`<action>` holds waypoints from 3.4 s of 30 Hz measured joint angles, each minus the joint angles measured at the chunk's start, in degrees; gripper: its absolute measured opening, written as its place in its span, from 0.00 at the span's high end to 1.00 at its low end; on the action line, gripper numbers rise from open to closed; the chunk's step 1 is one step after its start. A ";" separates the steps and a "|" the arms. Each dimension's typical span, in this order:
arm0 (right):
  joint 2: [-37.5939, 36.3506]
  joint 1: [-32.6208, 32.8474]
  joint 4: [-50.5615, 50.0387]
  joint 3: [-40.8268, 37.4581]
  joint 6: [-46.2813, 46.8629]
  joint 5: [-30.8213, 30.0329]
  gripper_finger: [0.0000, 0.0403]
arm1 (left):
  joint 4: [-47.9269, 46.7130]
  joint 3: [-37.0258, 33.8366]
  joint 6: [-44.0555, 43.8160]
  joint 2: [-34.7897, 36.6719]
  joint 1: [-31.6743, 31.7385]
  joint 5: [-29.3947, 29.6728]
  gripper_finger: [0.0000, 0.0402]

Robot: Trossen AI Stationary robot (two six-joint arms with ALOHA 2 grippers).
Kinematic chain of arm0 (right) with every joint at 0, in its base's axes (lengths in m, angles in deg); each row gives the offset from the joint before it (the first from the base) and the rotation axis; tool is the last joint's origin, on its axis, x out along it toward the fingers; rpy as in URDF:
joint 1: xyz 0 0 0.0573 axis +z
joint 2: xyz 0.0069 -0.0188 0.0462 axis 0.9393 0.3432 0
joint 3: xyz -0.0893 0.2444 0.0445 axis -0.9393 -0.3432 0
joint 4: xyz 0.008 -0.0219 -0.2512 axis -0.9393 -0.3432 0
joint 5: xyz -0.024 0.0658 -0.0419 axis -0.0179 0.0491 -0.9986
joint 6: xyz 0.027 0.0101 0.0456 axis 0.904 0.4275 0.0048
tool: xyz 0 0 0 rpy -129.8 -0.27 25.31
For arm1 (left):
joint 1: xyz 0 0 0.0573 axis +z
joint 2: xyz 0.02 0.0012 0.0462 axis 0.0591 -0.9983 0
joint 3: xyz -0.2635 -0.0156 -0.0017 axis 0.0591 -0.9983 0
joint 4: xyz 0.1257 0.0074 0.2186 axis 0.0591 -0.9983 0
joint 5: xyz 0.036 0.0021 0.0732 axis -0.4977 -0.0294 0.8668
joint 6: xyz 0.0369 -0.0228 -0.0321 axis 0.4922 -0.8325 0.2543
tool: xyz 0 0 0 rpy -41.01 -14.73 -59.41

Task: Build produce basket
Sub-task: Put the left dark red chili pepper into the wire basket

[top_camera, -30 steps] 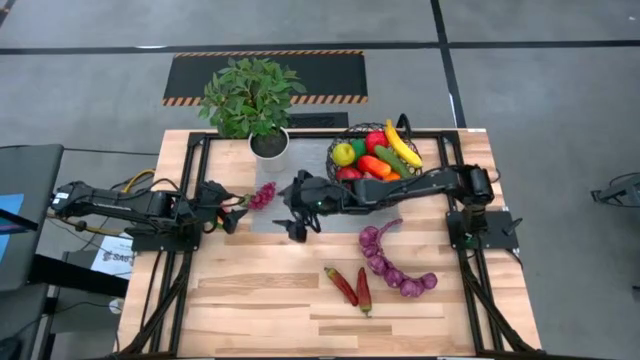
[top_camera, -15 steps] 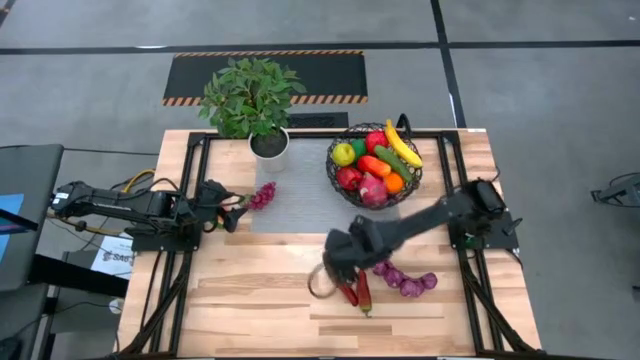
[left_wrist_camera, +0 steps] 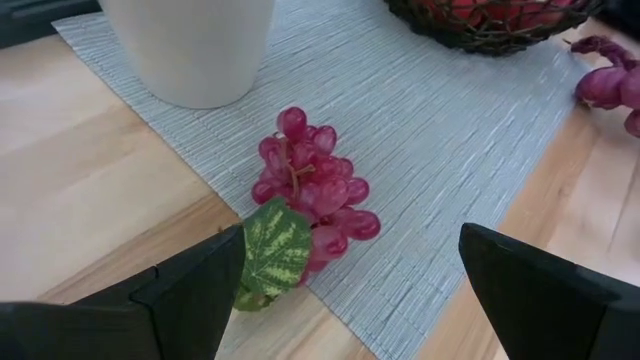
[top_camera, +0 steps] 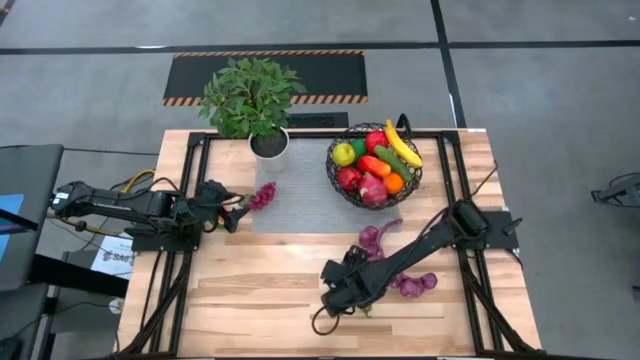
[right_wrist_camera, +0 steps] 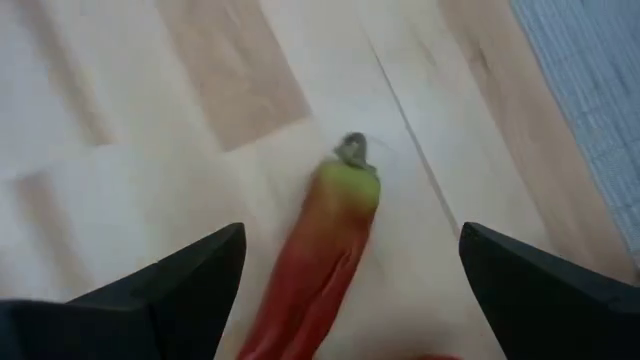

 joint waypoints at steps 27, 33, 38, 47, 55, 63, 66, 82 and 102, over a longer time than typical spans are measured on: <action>6.56 -0.28 1.21 0.06 2.81 -1.28 0.59 | -0.10 0.00 -2.64 0.01 -0.02 -0.39 0.12; 6.10 -0.96 2.46 -0.03 -3.26 -4.59 0.72 | -0.10 0.00 -2.66 0.01 0.00 -0.39 0.12; 2.86 -2.06 3.51 -0.03 -6.49 -9.63 0.69 | -0.10 0.00 -3.08 0.01 0.00 -1.21 0.12; -6.55 -2.56 18.39 0.02 -22.41 -25.52 0.66 | 0.13 0.00 -3.82 -0.01 -0.02 -2.85 0.12; -9.07 -2.74 43.17 0.06 -49.82 -24.82 0.65 | 0.75 0.00 -3.41 -0.01 -0.02 -2.40 0.12; -10.92 -6.06 56.83 0.04 -63.83 -3.42 0.66 | 0.78 0.00 -2.68 0.01 0.00 -1.86 0.12; -13.14 -7.18 60.28 -2.39 -63.59 3.40 0.66 | 0.90 0.00 -2.65 0.01 -0.01 -1.81 0.12; -34.83 -10.45 112.15 -49.27 -67.31 -8.70 0.65 | 0.75 0.00 -0.26 0.01 0.00 -0.73 0.12; -39.91 -38.07 75.53 -55.03 -37.63 -8.36 0.61 | 0.56 0.00 0.20 -0.01 0.00 0.15 0.12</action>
